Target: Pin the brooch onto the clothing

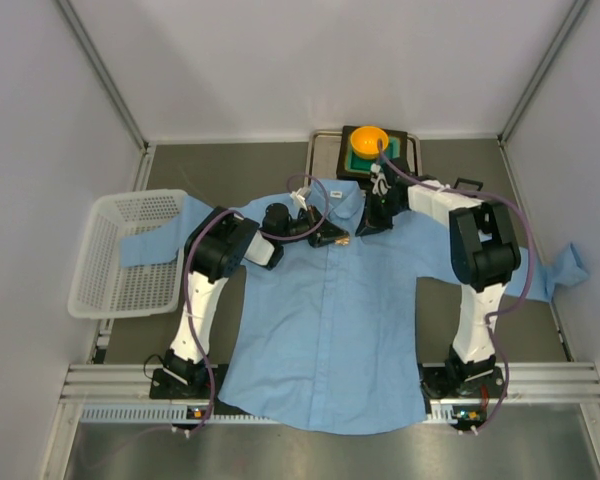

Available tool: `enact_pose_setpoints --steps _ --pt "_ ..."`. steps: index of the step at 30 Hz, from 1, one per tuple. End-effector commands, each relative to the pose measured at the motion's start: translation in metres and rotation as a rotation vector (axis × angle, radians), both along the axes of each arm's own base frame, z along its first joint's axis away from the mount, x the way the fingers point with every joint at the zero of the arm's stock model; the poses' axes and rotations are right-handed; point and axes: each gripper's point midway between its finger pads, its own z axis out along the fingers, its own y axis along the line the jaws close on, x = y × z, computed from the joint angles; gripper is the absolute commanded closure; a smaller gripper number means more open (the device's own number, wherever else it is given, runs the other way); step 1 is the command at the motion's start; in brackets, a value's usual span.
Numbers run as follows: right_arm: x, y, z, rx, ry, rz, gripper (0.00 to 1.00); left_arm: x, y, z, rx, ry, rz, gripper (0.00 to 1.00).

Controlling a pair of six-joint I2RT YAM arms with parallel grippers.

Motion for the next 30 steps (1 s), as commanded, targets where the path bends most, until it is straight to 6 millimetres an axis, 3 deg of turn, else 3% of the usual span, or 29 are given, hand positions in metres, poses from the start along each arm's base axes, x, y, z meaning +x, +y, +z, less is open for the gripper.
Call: enact_pose_setpoints --steps 1,11,30 --pt "0.011 0.010 0.020 0.065 -0.031 0.011 1.00 0.001 0.001 0.013 -0.022 -0.073 -0.005 1.00" --pt "0.011 0.011 0.049 0.177 -0.106 0.052 1.00 0.001 0.004 0.008 -0.015 -0.049 0.006 1.00" --pt "0.001 0.022 0.054 0.284 -0.063 0.027 1.00 0.001 -0.006 0.009 -0.030 -0.059 -0.013 1.00"
